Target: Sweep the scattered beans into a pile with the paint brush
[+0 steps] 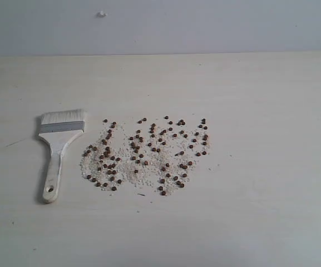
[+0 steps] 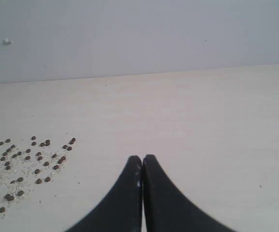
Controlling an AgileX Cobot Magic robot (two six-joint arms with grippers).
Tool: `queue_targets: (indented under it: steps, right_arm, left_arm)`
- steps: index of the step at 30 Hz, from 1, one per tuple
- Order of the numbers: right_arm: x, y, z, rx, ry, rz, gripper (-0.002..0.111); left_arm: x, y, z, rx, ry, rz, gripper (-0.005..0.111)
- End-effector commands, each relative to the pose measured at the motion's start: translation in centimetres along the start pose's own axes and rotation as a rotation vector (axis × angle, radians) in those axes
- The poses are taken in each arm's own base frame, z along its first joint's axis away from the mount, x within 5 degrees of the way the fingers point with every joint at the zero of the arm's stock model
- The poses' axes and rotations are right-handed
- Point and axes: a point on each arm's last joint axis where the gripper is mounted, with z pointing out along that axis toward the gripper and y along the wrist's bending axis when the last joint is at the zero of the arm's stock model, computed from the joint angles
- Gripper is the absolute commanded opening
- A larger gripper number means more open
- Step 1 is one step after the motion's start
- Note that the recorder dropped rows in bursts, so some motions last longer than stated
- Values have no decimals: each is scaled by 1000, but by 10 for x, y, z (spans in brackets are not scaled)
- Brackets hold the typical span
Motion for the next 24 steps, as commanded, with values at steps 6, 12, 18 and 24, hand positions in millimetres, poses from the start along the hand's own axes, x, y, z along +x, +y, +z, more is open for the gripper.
queue_targets:
  steps: [6,12,18,24]
  right_arm:
    - [1,0,0,3,-9,0,0]
    - [1,0,0,3,-9,0,0]
    - [1,0,0,3,-9,0,0]
    - [1,0,0,3,-9,0,0]
  left_arm:
    - [1,0,0,9,-6,-11,0]
    - [1,0,0,9,-6,-11,0]
    - [-4,-2,0,23,-52,40,0]
    - [-22,-10,-4,121,-253,-60,0]
